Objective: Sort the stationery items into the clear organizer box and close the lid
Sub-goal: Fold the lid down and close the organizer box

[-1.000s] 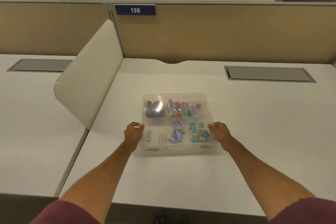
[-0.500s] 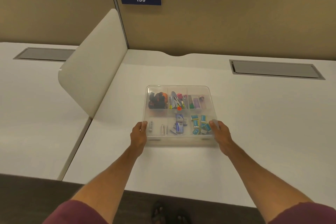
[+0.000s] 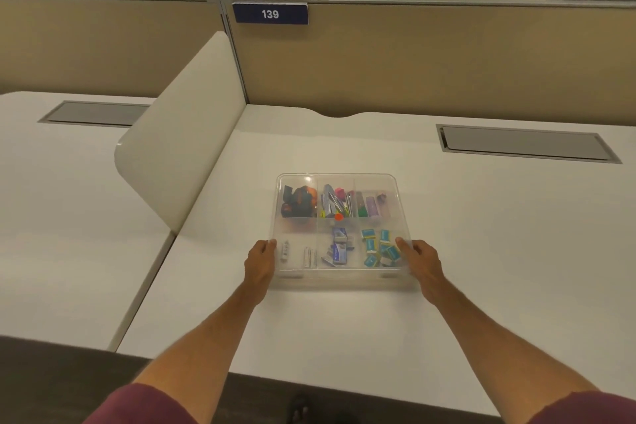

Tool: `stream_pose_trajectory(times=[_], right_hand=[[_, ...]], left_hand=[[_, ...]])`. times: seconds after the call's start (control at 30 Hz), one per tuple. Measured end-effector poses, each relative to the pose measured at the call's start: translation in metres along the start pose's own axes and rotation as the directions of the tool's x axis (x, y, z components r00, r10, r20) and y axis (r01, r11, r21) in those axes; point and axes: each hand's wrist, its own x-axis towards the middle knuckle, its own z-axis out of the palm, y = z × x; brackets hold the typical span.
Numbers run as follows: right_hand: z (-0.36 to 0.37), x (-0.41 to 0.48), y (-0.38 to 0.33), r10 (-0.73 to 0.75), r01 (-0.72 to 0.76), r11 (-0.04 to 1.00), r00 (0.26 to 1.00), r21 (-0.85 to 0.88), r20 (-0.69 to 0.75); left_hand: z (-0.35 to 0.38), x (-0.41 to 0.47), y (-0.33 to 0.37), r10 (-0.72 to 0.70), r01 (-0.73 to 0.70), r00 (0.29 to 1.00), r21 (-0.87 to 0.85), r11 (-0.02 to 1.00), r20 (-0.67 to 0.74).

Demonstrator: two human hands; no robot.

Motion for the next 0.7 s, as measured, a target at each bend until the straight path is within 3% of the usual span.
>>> stream_pose_trajectory(times=[0.1,0.5,0.7], right_hand=[[-0.002,0.009,-0.014,0.01,-0.011,1.0,0.999,-0.029,-0.033],[0.02,0.08,-0.072,0.021,-0.03,0.989,0.998,-0.145,-0.064],[0.033,0.123,-0.087,0.088,-0.094,0.983,0.995,-0.16,-0.042]], left_hand=[[-0.002,0.008,0.015,-0.082,0.082,0.996,0.005,0.997,0.03],[0.003,0.081,0.08,-0.01,0.009,1.0,0.035,0.999,0.014],[0.014,0.124,0.1,-0.071,0.071,0.997,0.05,0.996,0.01]])
